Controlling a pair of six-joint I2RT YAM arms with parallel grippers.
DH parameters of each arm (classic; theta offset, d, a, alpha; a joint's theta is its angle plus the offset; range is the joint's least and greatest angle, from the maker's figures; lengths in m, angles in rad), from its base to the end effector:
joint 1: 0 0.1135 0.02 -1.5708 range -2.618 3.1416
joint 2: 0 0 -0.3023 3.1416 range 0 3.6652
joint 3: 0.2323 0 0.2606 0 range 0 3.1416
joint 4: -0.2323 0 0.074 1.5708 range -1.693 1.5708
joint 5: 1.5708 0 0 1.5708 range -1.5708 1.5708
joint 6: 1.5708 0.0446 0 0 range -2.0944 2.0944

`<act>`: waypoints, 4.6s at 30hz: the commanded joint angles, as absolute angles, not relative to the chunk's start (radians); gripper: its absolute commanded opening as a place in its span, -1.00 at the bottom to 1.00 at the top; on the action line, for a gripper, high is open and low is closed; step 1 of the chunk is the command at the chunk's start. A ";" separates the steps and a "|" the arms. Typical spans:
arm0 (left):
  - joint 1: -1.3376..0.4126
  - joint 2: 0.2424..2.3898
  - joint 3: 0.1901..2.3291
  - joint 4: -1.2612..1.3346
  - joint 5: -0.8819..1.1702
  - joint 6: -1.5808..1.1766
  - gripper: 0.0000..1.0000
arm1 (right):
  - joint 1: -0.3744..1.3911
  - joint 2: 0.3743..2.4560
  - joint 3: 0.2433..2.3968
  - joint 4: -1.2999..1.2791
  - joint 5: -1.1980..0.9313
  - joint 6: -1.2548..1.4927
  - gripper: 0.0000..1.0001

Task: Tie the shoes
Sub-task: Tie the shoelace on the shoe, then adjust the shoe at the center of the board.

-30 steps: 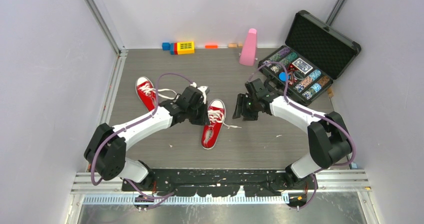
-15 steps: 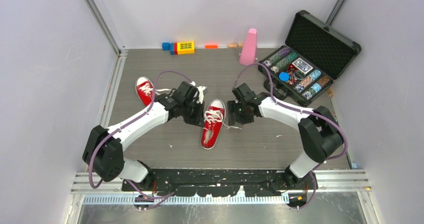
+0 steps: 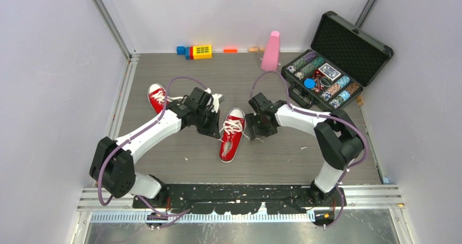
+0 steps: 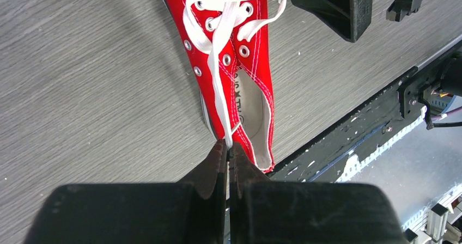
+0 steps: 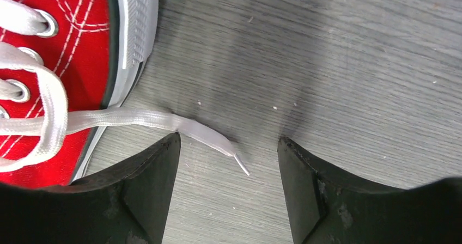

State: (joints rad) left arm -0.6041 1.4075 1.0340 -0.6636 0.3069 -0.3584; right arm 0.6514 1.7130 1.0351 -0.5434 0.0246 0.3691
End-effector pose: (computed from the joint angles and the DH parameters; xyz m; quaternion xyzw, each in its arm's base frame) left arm 0.2295 -0.1748 0.2748 0.1568 0.9411 -0.2513 0.1627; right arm 0.2699 0.2044 0.1890 -0.1364 0.9752 0.0743 0.1576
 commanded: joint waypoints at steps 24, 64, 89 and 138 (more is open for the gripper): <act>-0.558 1.302 1.036 -0.794 0.275 -0.330 -1.00 | 0.627 1.428 0.912 -0.595 0.298 0.567 -1.00; 0.053 1.220 0.778 -0.506 0.059 -0.648 -1.00 | 0.502 1.176 0.727 -0.709 0.536 0.889 -0.99; 0.047 1.188 0.664 -0.381 0.050 -0.553 -1.00 | 0.474 1.128 0.697 -0.760 0.525 0.915 -1.00; -0.716 1.528 0.769 -0.254 0.245 -0.655 -1.00 | 0.695 1.414 0.733 -0.217 0.065 0.776 -0.28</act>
